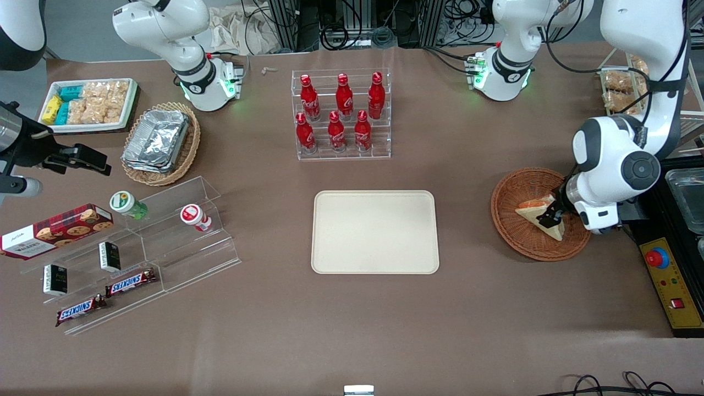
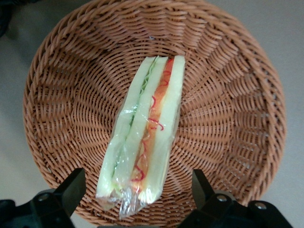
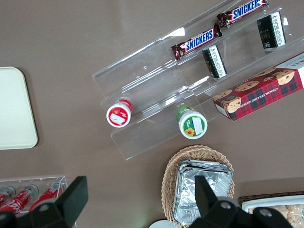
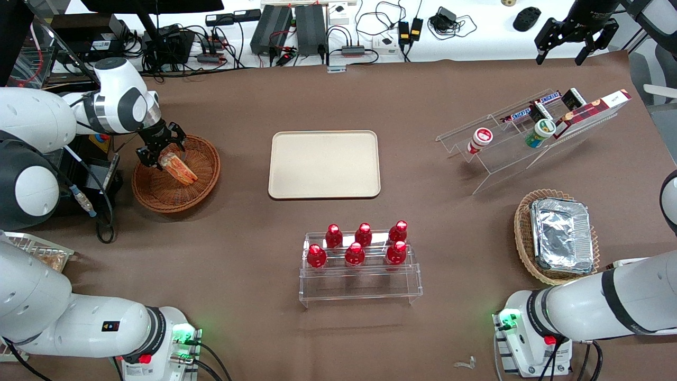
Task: Place sandwich from basket to tray
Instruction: 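Lower the open left gripper around the wrapped sandwich in the basket, then close the left gripper on the sandwich and lift it from the basket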
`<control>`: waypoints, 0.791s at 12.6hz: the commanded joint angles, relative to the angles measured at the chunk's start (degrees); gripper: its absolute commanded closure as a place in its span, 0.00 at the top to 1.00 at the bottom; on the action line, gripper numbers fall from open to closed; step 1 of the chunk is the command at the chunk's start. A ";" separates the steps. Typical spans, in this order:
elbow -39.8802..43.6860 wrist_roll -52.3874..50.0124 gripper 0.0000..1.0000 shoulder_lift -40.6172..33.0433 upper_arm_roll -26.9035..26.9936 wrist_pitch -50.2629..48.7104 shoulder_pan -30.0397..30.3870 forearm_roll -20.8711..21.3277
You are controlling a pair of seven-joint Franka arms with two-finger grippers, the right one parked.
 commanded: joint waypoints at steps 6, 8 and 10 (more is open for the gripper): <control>-1.68 -2.43 1.00 3.32 0.13 6.80 0.11 0.22; -1.50 -2.43 0.97 4.02 0.13 6.98 0.11 0.22; -1.50 -2.43 0.45 4.20 0.13 7.07 0.11 0.22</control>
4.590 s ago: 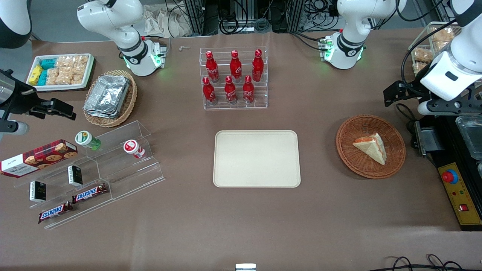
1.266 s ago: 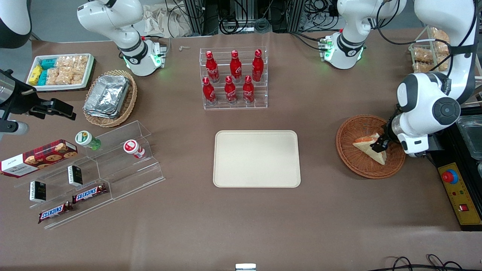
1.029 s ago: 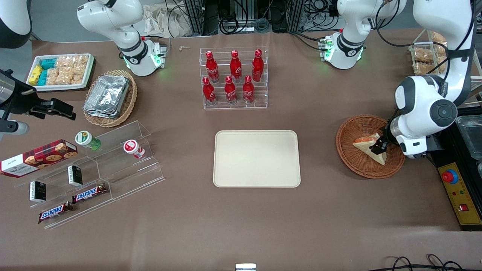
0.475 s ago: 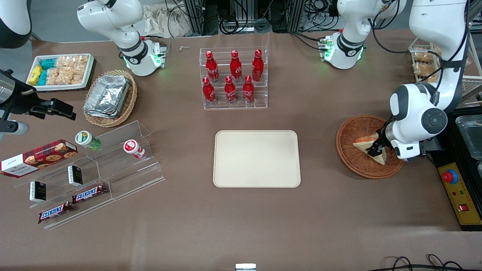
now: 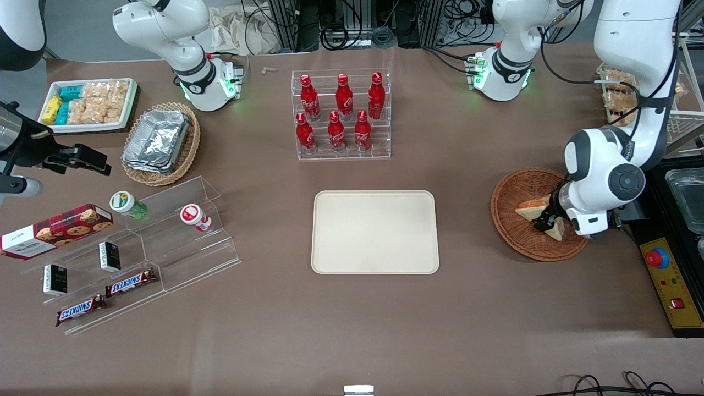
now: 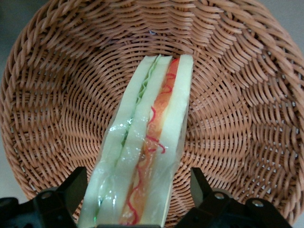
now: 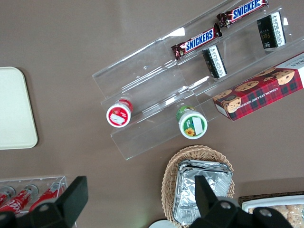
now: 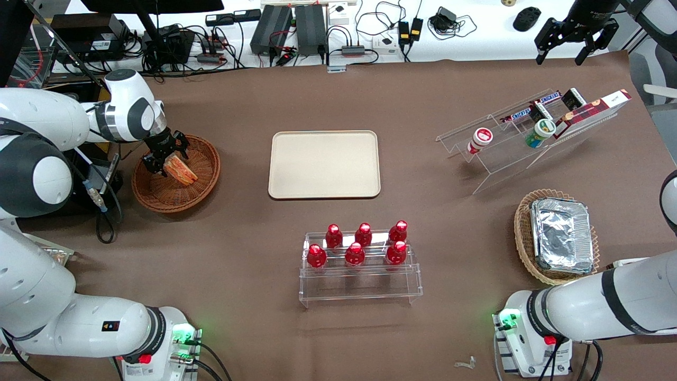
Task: Place sandwich from basket to tray
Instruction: 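Close the left gripper on the sandwich and lift it from the basket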
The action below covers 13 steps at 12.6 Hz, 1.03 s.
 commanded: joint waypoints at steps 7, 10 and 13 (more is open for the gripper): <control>0.99 -1.47 0.00 -4.98 -0.22 -3.70 0.02 0.53; 6.87 0.28 0.00 -8.32 -0.92 -14.77 -0.24 1.33; 14.51 1.78 0.00 -10.26 -4.08 -25.23 -0.68 1.33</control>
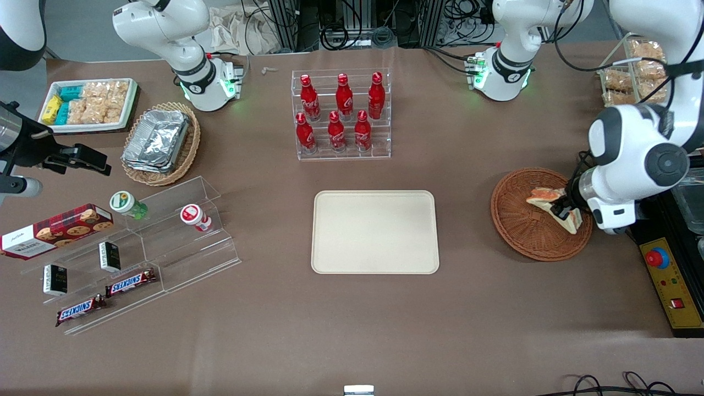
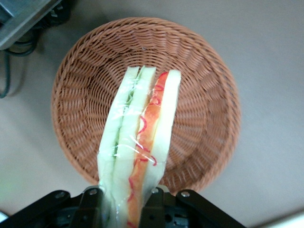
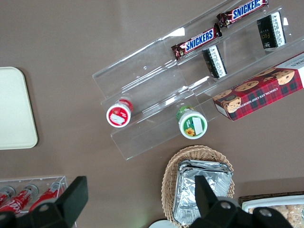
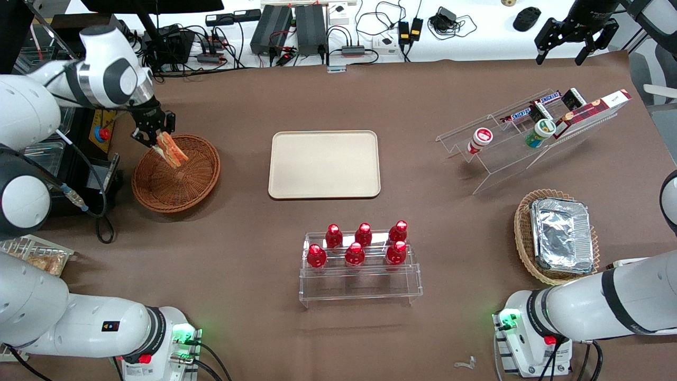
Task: Place sandwich from basket to tray
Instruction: 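Close the left gripper on the sandwich and lift it from the basket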
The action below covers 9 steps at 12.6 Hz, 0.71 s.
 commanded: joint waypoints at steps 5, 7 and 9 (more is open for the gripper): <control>15.20 15.86 0.00 -0.65 -10.64 -17.62 -0.36 0.74; 16.08 20.57 0.00 -0.92 -13.20 -17.89 -0.36 0.66; 17.14 23.46 0.00 -0.31 -16.62 -17.89 -0.45 0.48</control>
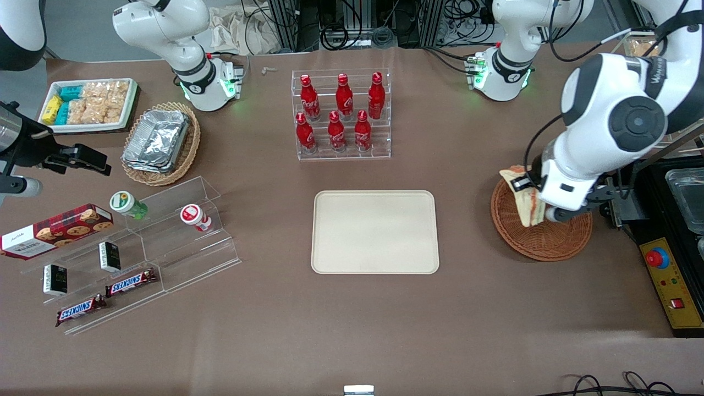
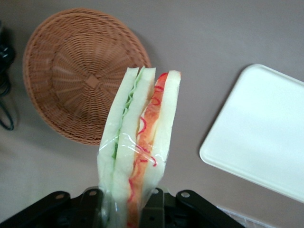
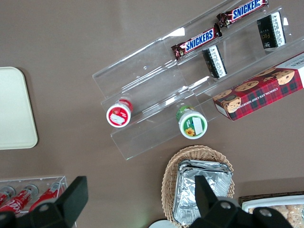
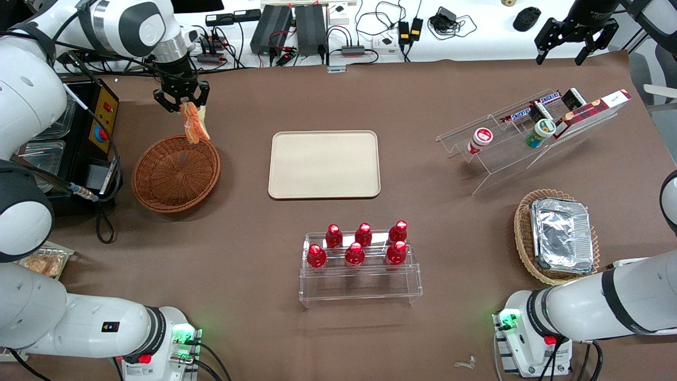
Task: Place sandwich from basket to tray
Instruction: 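Carry the sandwich with the left gripper over the cream tray and lower it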
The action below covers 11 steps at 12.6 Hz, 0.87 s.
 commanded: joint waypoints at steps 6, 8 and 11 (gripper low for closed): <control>2.74 5.11 0.00 8.27 -8.97 9.30 -3.86 1.82; 2.83 5.11 0.00 11.34 -8.97 12.03 -5.79 3.32; 2.83 4.07 0.00 17.22 -8.97 18.09 -7.11 5.85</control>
